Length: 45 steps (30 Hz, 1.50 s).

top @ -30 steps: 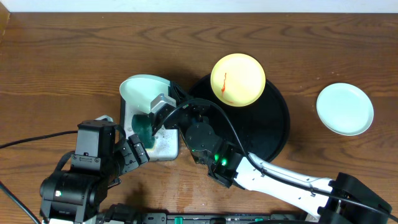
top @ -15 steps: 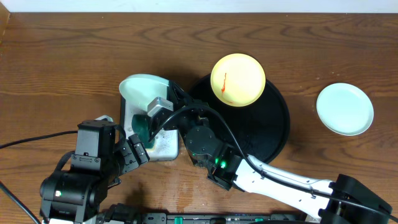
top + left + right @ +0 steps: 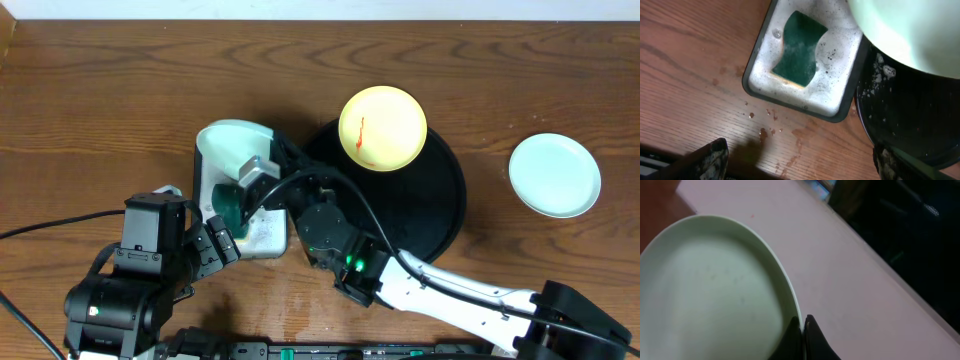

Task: Clean dirty plates on tray and stack at the side
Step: 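Lift the pale green plate with right gripper and tilt it over the metal tray, then carry the plate right and stack it on the clean green plate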

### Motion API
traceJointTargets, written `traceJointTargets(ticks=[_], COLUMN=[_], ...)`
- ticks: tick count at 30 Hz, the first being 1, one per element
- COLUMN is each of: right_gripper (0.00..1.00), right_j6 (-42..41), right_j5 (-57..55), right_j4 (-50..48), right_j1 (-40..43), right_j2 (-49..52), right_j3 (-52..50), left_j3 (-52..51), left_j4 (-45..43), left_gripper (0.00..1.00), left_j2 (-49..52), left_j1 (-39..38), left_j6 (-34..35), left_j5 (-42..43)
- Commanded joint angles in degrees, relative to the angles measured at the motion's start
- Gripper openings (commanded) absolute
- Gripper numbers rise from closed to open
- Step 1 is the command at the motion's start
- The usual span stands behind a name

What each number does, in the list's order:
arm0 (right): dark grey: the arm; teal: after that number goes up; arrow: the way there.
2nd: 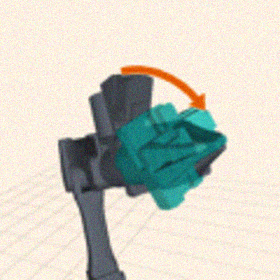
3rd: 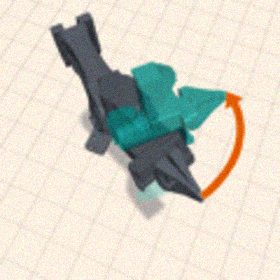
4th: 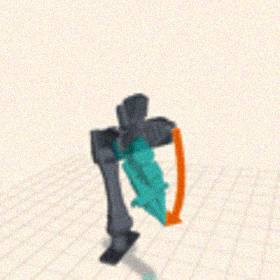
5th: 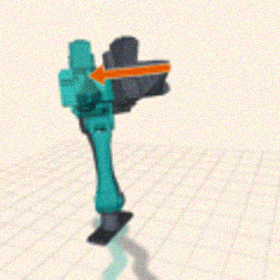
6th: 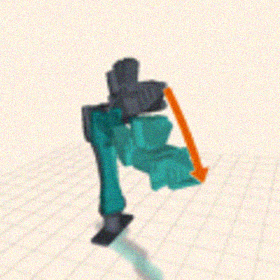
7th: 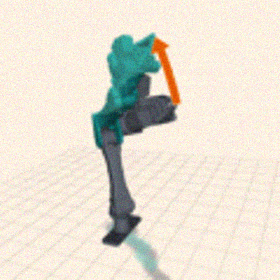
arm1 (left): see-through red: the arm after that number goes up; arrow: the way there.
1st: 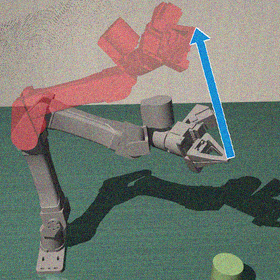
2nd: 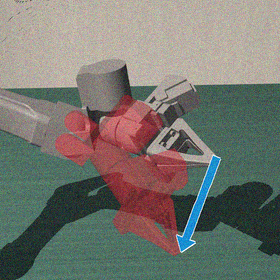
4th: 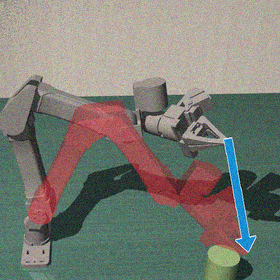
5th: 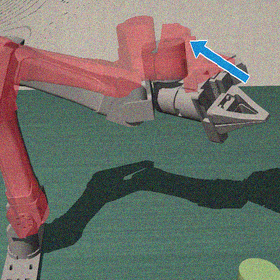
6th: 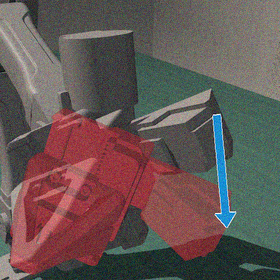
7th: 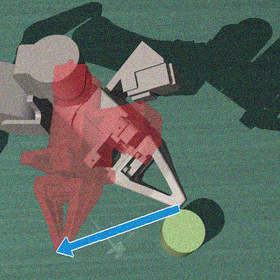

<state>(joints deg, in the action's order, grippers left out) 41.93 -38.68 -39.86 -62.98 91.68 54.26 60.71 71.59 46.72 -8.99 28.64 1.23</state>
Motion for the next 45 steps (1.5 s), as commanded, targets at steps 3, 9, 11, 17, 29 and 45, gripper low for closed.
traceJointTargets(ticks=[3,9,11,17,29,45], right_gripper=[0.01,0.01,0.01,0.01,0.01,0.01], right_j6=[4.55,2.34,-2.69,-0.72,-3.10,-7.43], right_j5=[0.07,0.35,-5.57,-5.03,-5.05,-4.15], right_j4=[0.70,1.07,-2.29,-1.57,-0.48,3.50], right_j1=[-1.25,-1.42,-1.14,-1.75,-2.05,-1.86], right_j2=[-0.66,-0.70,-0.66,-0.68,-0.66,-0.92], right_j3=[0.55,0.55,0.55,0.55,0.55,0.55], left_j3=[0.98,0.98,0.98,0.98,0.98,0.98], left_j4=[0.07,0.07,0.07,0.07,0.07,0.07], left_gripper=[0.93,0.93,0.93,0.93,0.93,0.93], left_j2=[0.04,0.04,0.04,0.04,0.04,0.04], left_j1=[0.24,0.24,0.24,0.24,0.24,0.24], left_j6=[0.11,0.13,0.11,0.13,0.13,0.13], left_j5=[-0.15,-0.15,-0.15,-0.15,-0.15,-0.15])
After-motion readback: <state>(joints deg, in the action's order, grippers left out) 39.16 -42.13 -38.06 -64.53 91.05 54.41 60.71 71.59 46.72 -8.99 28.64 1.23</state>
